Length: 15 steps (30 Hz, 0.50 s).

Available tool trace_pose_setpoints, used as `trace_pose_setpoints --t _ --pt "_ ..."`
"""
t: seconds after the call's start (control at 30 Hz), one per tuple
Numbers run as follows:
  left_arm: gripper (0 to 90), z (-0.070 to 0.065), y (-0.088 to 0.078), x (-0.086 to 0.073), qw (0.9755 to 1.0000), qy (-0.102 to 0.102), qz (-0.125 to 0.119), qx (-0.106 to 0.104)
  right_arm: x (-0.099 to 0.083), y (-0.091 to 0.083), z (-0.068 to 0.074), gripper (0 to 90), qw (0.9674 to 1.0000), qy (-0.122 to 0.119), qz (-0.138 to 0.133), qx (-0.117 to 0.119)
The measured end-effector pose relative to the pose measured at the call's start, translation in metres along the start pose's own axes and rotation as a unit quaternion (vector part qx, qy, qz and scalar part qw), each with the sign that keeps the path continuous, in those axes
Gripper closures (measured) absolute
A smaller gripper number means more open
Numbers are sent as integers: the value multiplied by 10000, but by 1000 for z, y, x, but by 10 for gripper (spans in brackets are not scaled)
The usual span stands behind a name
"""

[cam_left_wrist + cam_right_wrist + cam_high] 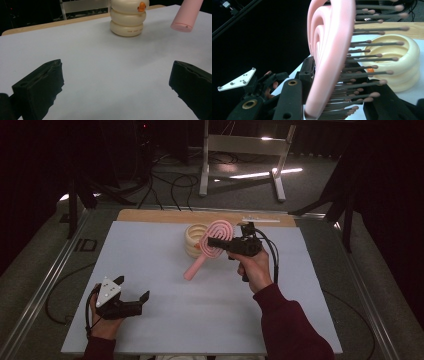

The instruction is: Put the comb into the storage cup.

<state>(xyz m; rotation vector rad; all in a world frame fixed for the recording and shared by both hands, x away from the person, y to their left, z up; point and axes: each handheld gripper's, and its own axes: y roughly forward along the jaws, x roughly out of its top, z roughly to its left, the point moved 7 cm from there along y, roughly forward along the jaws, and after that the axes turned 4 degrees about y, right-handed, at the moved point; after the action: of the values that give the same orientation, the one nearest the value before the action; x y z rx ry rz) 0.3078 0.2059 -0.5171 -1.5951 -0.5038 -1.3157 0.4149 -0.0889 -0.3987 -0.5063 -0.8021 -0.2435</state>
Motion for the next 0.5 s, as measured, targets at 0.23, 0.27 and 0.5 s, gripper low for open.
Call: trace_pose_setpoints --t 0.23,0.27,0.5 --pt "2 -1 0 0 10000 4 9 -17 7 -2 0 637 10000 49 -26 5" --pt "2 -1 0 0 10000 7 9 -16 7 -2 0 637 10000 52 -39 2" --pt "2 -1 1 0 10000 -9 11 -35 12 -2 -3 637 10000 59 -33 -53"
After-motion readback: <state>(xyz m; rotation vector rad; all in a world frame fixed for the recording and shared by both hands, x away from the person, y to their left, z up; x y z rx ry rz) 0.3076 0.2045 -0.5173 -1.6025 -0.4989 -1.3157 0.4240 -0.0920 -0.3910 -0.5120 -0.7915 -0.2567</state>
